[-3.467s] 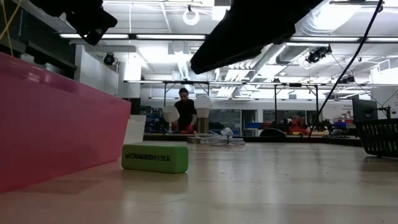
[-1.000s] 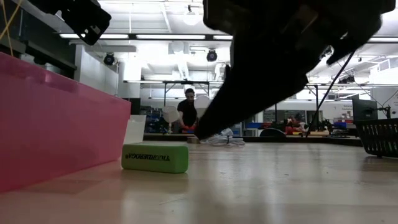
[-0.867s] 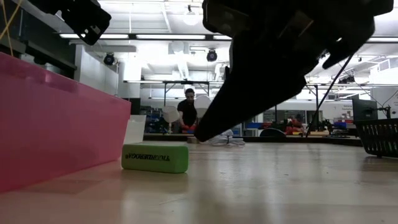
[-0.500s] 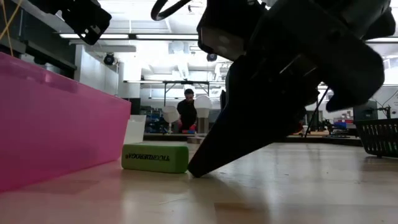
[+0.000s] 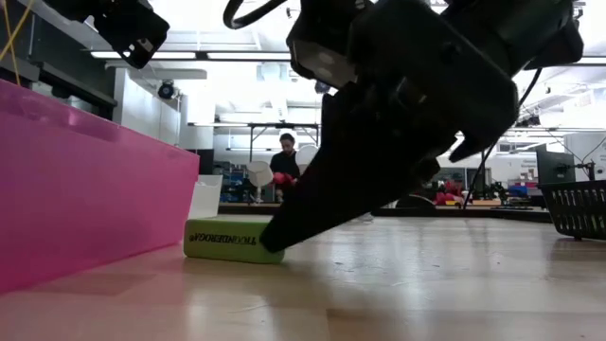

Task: Pick & Place School Supplies
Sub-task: Put the green eraser into the black bin

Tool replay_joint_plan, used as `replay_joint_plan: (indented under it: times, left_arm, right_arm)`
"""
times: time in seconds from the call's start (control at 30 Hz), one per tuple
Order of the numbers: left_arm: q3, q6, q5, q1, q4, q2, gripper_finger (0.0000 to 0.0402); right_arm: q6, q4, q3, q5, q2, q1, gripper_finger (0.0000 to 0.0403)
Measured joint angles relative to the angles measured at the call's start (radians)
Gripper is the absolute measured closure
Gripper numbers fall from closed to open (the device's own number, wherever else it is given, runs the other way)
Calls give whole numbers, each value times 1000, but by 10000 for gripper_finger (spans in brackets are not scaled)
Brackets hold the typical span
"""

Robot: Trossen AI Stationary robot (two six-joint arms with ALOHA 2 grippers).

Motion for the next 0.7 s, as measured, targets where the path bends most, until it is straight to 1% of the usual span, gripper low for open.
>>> replay_joint_plan:
  times: [0.7]
  left_arm:
    - [0,0,0,0,0,0,240]
  right_arm:
    - [-1,29,0,-11,0,-6,288]
